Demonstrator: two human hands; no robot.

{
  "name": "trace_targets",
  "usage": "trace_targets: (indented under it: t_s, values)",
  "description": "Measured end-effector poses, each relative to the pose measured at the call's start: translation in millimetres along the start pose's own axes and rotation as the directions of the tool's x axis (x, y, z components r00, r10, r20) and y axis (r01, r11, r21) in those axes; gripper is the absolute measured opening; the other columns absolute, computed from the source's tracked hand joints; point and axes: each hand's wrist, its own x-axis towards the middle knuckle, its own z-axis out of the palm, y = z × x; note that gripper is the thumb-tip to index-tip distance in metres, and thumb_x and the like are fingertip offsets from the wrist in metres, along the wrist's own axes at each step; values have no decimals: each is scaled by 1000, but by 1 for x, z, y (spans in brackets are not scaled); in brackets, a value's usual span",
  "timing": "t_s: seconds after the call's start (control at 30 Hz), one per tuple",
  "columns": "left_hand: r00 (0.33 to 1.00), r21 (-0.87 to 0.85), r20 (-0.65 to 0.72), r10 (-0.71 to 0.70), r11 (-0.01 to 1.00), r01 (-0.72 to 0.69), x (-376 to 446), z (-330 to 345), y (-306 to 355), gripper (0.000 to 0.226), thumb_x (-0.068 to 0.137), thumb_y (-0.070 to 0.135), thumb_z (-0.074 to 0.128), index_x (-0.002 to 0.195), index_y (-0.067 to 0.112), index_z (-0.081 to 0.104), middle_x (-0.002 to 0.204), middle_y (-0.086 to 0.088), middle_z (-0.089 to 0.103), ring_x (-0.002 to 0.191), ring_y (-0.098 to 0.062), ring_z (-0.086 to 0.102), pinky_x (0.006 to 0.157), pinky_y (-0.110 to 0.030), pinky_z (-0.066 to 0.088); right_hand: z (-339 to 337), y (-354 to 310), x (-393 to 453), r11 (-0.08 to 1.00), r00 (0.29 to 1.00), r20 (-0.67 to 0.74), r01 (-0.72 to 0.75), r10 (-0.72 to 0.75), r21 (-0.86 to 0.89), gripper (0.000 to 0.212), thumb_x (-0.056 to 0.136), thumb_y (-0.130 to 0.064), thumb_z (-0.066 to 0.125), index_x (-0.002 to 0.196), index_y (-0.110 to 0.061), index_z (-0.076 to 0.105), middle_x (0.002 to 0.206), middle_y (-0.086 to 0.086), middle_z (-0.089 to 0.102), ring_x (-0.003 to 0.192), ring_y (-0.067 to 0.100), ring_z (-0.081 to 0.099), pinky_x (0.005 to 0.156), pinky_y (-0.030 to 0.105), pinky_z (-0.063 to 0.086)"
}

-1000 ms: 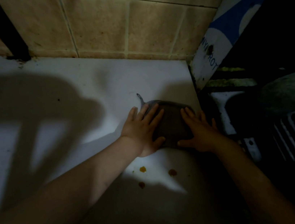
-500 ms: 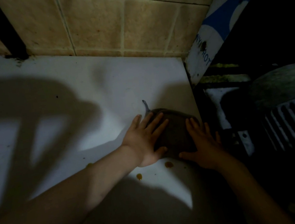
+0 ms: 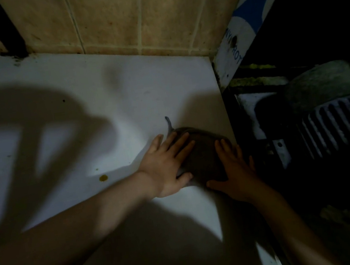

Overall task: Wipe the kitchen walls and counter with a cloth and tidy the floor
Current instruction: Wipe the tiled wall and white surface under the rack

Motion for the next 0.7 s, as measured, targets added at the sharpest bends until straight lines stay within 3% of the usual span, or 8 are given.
trace_targets:
  t_s: [0.23,0.7]
  values:
    - [999,-11,-42,-8,1000,8,-7,7,3,76,90,61,27,149,28,-8,158,1,-12,145,-24,-9,114,-43,-5,3,0,-3,1000,1000,-2,21,-21,14,108,79,-53,63,149,-27,-16,156,-10,-20,144,28,-14,114,53,-2]
    - [992,-29,-75,-97,995,96,-31,16,-20,96,65,66,-4,150,22,-6,159,0,-8,145,-20,-8,112,-42,-10,2,-30,5,989,989,3,147,-147,0,111,76,-48,68,150,-26,-11,157,-8,-17,144,30,-13,114,54,4]
